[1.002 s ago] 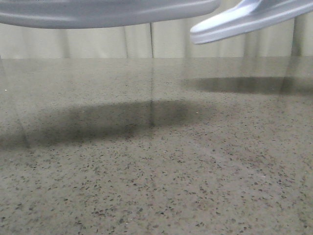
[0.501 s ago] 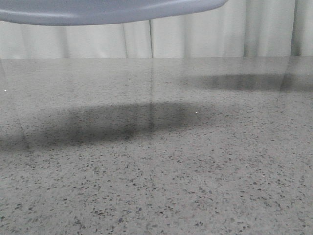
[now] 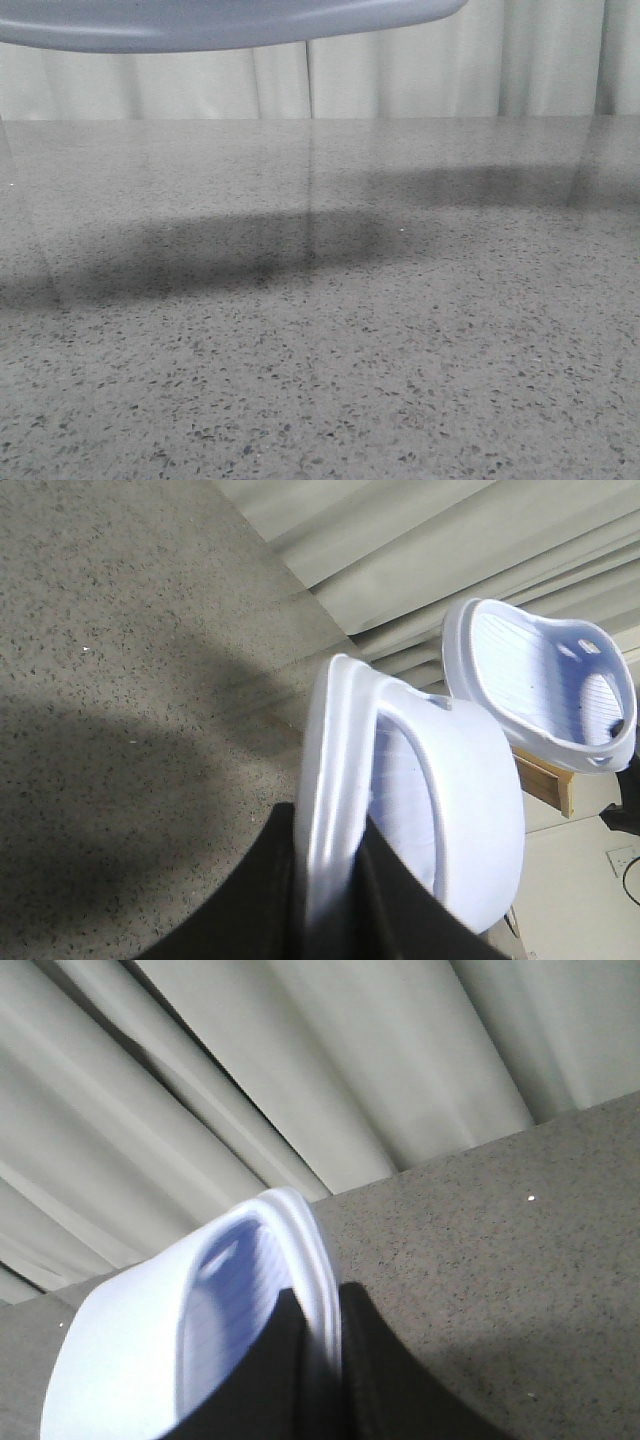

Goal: Insert blue slippers together front up

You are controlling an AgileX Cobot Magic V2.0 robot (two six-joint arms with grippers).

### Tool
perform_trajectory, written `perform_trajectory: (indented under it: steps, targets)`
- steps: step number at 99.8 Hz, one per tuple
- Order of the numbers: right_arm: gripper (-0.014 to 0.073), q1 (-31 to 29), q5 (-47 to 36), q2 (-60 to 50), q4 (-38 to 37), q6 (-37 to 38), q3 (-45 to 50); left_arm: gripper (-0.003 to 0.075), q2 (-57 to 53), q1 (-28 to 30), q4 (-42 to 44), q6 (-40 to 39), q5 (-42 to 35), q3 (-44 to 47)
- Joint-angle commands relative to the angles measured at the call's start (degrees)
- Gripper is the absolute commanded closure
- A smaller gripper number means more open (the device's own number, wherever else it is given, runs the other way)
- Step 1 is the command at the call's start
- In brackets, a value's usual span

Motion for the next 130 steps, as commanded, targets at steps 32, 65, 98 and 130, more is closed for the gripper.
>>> perform_trajectory:
  steps: [32,65,98,130]
  targets:
    - [0.0701,-0.3,2.7,-4.3,5.9,-2.5,-1.6,0.0705,0.9,-0.5,-3.1,-0.5,2.2,-2.1]
    - [0.0701,-0.3,4.6,-4.4,12.3,-6.9,5.1,0.0705,0.9,-0.5,-5.4,-1.6,3.7,-2.1]
    - [0.0701,-0.3,9.3,-4.4,16.3,-11.9,6.2,0.0705,0.9,-0.5,-6.4,-2.0,4.8,-2.1]
    - [0.0701,-0.3,8.7,-3.6,17.0,-12.4,9.0,0.0705,0.9,-0.5,-7.8,-2.1,7.0,-2.1]
